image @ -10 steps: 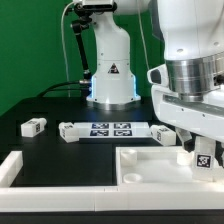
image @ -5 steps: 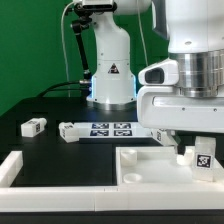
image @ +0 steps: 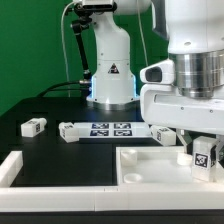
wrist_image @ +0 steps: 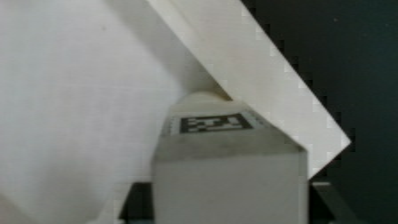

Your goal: Assemble square table

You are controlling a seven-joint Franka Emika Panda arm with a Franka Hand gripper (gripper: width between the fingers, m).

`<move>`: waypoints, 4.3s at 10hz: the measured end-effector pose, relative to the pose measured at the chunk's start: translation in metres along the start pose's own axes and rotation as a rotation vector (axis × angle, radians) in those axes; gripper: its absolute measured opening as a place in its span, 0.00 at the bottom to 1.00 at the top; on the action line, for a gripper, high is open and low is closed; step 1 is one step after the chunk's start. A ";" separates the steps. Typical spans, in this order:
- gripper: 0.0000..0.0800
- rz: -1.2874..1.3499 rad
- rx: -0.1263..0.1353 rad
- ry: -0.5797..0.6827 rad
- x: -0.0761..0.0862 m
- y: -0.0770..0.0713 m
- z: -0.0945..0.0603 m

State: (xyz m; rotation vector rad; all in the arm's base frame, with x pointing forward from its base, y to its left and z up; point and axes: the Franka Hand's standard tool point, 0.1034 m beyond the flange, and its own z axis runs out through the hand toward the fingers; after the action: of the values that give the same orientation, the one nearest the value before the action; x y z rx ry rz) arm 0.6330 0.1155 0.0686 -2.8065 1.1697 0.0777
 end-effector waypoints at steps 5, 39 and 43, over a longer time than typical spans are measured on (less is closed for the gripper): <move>0.36 0.676 0.040 -0.045 0.003 0.003 0.001; 0.36 0.958 0.056 -0.051 -0.007 -0.007 0.001; 0.36 1.203 0.071 -0.064 -0.005 -0.008 0.001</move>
Offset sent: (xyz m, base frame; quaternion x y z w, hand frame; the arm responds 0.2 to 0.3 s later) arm 0.0011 -0.0067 -0.0046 0.0403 -0.0243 0.3302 0.9427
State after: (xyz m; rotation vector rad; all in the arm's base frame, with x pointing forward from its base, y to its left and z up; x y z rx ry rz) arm 0.6352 0.1251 0.0691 -1.6234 2.5193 0.1934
